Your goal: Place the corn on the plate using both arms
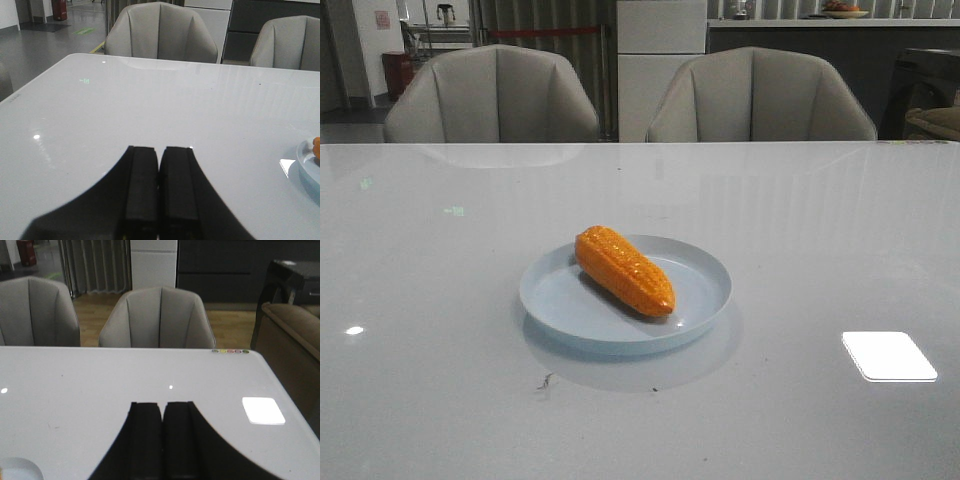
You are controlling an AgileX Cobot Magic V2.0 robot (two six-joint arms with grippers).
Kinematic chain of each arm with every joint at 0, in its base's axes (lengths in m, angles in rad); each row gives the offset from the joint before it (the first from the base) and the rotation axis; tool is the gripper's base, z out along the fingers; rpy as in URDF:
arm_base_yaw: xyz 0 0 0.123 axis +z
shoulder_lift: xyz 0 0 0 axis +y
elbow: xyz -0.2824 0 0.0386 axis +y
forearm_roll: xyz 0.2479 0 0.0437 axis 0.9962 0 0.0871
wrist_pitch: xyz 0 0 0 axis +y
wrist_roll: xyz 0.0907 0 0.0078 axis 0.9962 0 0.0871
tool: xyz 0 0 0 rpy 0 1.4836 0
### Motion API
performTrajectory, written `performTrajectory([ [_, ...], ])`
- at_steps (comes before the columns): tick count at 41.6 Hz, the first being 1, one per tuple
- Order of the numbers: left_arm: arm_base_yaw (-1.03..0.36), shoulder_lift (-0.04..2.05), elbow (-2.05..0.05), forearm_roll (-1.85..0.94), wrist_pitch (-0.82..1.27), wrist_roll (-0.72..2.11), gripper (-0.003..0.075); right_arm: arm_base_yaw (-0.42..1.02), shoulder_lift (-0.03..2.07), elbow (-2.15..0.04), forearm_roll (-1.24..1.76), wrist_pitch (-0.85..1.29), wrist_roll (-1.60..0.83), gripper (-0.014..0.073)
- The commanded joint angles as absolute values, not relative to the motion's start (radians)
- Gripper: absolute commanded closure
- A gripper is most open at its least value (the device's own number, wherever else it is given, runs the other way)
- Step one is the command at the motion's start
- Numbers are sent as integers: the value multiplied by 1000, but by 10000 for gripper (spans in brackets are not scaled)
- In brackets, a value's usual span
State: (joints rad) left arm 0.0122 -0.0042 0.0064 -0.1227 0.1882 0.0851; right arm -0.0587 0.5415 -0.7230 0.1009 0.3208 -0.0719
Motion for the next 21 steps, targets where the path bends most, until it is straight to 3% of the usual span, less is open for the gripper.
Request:
performTrajectory([
  [1, 13, -22, 43, -133, 111, 74, 629, -60, 484, -675, 103, 160, -80, 545],
  [21, 13, -22, 43, -133, 111, 74, 629, -60, 179, -233, 103, 45, -80, 545],
])
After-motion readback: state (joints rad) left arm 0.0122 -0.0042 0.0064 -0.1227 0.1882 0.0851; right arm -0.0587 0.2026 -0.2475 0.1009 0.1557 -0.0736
